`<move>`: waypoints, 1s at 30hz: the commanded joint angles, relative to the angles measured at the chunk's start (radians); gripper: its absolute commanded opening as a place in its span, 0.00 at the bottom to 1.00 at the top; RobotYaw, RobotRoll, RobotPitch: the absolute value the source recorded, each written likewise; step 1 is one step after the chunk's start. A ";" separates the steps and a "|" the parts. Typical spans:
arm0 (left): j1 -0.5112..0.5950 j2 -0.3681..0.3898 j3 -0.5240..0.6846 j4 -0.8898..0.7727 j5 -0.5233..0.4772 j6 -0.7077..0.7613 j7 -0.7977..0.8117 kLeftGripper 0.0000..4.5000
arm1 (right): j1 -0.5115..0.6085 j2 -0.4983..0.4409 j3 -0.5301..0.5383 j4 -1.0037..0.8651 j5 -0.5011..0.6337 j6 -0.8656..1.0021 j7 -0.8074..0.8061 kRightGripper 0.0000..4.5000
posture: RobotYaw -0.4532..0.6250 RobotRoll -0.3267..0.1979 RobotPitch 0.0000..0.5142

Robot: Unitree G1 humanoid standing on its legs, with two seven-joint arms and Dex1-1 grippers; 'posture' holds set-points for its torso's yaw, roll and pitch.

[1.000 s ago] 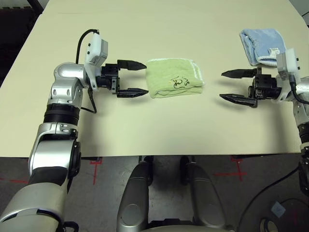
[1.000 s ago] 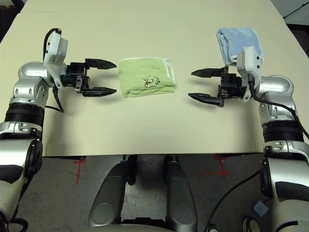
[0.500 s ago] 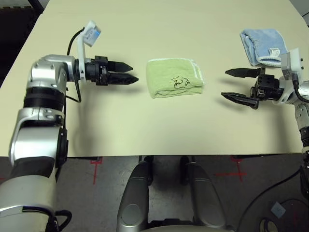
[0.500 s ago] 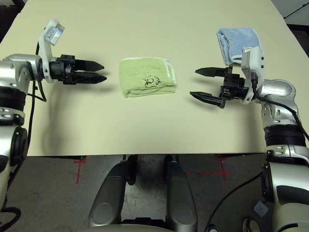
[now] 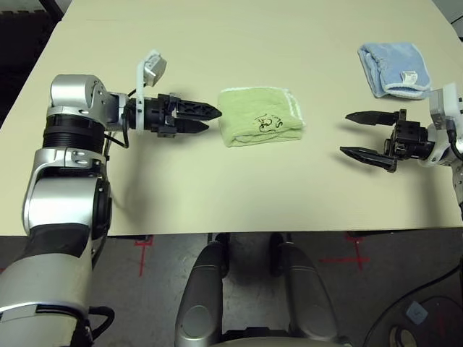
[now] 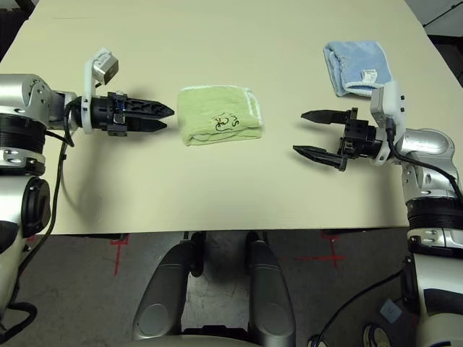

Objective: Fold the towel and set it aside.

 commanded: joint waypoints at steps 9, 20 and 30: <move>0.004 -0.106 0.053 0.029 -0.041 -0.009 0.178 1.00 | 0.022 -0.010 -0.013 -0.070 0.017 0.036 -0.035 1.00 | 0.45 0.62 0.62; -0.053 -0.242 0.124 0.130 -0.033 -0.144 0.344 0.79 | 0.028 -0.008 -0.012 -0.112 0.020 0.053 -0.061 1.00 | 0.44 0.62 0.60; -0.051 -0.245 0.117 0.136 -0.032 -0.167 0.374 0.01 | 0.042 -0.014 -0.018 -0.139 0.020 0.069 -0.083 1.00 | 0.44 0.62 0.59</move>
